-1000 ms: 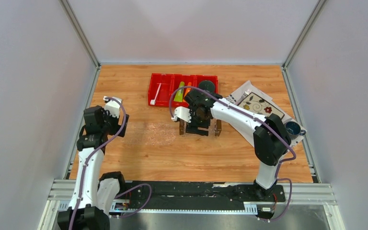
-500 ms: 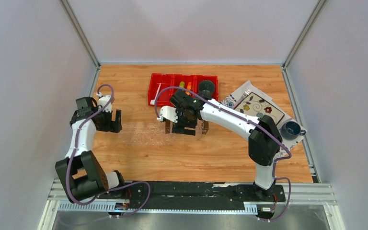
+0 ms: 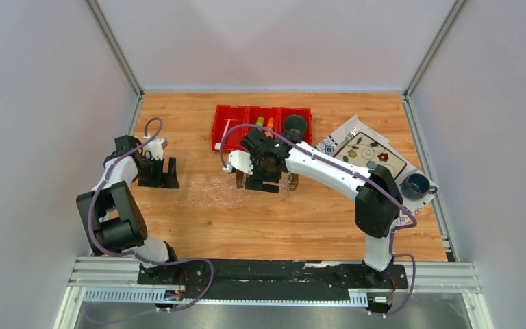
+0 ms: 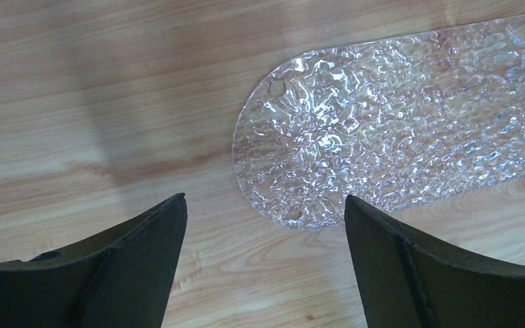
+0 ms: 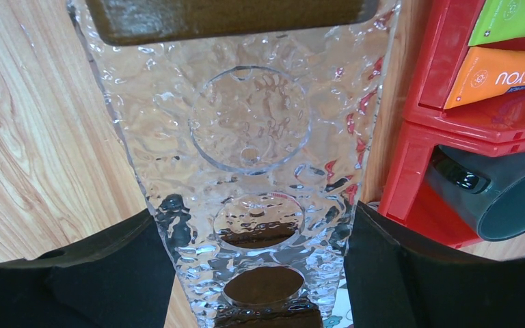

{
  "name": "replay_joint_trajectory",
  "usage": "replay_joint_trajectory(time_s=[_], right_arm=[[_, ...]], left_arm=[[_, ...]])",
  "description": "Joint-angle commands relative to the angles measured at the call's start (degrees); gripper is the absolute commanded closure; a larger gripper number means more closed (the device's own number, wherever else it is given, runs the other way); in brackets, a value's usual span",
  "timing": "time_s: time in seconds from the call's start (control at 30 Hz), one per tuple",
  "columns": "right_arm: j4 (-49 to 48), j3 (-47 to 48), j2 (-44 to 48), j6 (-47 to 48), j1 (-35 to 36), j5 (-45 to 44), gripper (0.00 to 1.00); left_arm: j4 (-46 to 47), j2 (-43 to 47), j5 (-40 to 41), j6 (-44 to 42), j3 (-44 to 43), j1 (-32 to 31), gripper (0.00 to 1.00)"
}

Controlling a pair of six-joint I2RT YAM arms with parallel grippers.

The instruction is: Prepare toiletry sets of a toothbrush and toothpaste on the tray

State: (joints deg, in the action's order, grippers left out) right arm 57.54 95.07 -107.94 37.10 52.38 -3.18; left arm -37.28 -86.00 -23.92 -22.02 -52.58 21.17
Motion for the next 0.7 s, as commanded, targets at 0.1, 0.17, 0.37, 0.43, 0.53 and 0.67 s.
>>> replay_joint_trajectory(time_s=[0.1, 0.17, 0.37, 0.43, 0.53, 0.67], right_arm=[[-2.60, 1.26, 2.03, -0.10, 0.27, -1.04, 0.63], [-3.04, 0.91, 2.21, -0.19, 0.18, -0.95, 0.63], [-3.84, 0.30, 1.95, -0.28, 0.27, -0.60, 0.63], [-3.75, 0.29, 1.86, -0.36, 0.27, -0.69, 0.63], [-3.75, 0.38, 1.77, -0.36, 0.27, -0.69, 0.63], [-3.84, 0.56, 1.94, -0.45, 0.35, -0.60, 0.62]], left_arm=[[0.80, -2.33, -1.48, 0.66, -2.00, 0.45, 0.07], [1.24, -3.04, -2.00, 1.27, -1.83, 0.45, 0.08], [0.98, -4.97, -2.71, 1.45, -2.62, 0.45, 0.10], [0.98, -5.41, -2.88, 1.63, -2.88, 0.45, 0.11], [0.98, -6.11, -3.32, 1.72, -3.84, 0.45, 0.11], [-0.34, -8.31, -2.80, 1.28, -6.04, -0.16, 0.12]])
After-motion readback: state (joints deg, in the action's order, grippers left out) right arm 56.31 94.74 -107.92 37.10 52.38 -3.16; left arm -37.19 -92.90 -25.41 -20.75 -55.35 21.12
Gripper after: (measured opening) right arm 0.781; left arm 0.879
